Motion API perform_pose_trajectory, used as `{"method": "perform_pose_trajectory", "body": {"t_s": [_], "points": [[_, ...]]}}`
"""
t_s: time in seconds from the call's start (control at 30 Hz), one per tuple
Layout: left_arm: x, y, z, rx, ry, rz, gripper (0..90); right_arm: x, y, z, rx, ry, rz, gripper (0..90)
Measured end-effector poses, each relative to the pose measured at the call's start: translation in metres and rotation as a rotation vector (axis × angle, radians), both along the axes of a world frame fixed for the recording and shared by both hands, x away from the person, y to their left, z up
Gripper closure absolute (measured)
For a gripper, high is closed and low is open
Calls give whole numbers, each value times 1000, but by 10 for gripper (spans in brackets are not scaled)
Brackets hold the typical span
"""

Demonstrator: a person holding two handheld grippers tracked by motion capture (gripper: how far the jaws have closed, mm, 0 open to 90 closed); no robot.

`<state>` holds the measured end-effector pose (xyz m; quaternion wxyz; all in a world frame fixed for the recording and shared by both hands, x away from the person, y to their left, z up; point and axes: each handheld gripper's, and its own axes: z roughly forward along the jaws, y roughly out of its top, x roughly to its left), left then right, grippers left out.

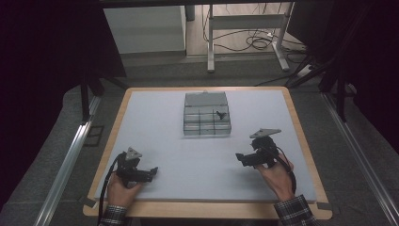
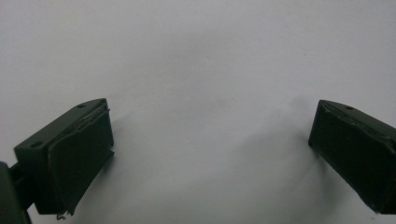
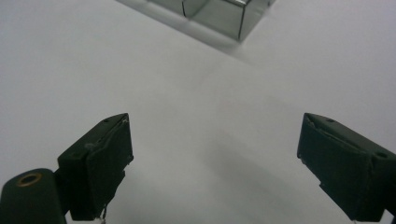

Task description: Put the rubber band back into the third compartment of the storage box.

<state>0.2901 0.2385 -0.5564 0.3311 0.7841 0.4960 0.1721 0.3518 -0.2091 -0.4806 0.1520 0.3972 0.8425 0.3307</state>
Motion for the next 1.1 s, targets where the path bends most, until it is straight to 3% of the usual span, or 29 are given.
{"method": "perform_pose_trajectory", "body": {"t_s": [0.77,0.9,1.1], "points": [[0,0,0,1,-1,-1,0,-37,-38,-37,-3,1,-64,57],[0,0,0,0,0,0,0,-44,-44,-46,-3,-16,-79,57],[0,0,0,1,-1,0,0,-53,-49,-56,15,-104,-67,56]]}}
